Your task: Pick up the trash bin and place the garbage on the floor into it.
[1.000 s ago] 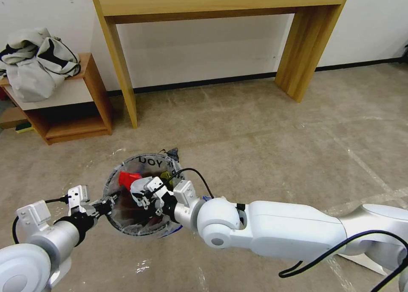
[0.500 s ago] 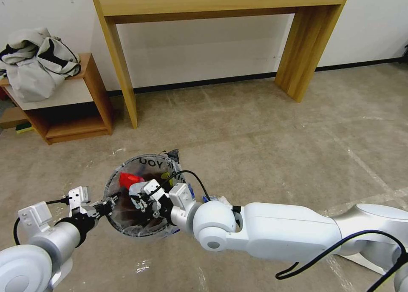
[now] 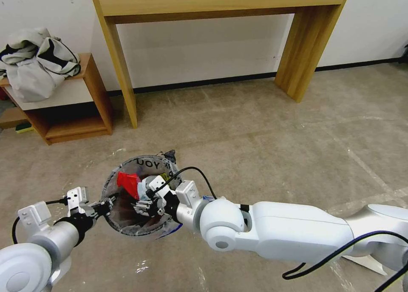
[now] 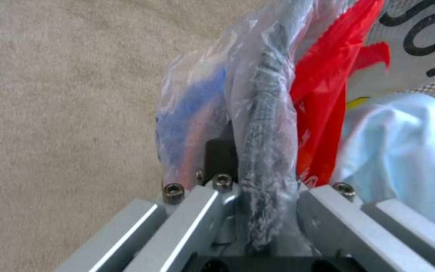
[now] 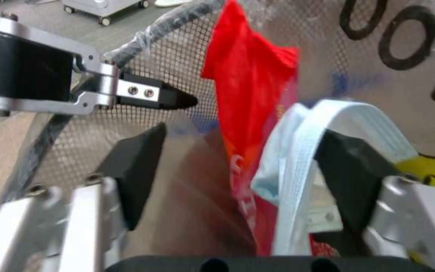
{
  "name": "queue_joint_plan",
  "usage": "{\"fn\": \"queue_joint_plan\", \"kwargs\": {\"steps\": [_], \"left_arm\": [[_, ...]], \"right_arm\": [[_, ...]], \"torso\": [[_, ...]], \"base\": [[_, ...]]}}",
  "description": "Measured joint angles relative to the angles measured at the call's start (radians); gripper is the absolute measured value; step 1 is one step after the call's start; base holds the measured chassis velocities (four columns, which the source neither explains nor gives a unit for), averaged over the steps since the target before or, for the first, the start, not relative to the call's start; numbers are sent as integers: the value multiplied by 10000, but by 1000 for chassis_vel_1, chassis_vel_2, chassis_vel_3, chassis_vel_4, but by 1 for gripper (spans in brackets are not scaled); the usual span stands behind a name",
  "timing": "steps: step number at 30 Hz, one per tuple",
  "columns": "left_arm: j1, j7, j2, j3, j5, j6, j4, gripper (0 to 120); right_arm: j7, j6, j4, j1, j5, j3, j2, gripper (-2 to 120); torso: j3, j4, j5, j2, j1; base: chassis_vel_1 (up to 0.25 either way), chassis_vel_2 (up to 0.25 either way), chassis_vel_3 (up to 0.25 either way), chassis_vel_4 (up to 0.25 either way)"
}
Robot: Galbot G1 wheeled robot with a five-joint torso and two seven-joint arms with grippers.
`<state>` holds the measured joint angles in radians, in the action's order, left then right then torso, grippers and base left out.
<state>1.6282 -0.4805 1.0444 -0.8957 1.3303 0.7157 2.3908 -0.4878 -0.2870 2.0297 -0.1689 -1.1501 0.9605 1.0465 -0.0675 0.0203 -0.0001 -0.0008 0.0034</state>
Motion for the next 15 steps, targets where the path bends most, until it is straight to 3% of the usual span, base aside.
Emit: {"fn": "queue_joint_plan", "kwargs": {"steps": [7, 15], "left_arm": [[-26, -8, -34, -12, 20, -9, -48, 1], [-72, -20, -71, -23, 20, -20, -113, 1]], "right_arm": [[-56, -29, 401, 71, -90, -70, -218, 98], [-160, -203, 1105, 200, -486, -170, -543, 100]], "torso": [[0, 0, 0, 0, 0], [0, 0, 0, 1, 0]], "base": [[0, 0, 0, 0], [0, 0, 0, 0]]}}
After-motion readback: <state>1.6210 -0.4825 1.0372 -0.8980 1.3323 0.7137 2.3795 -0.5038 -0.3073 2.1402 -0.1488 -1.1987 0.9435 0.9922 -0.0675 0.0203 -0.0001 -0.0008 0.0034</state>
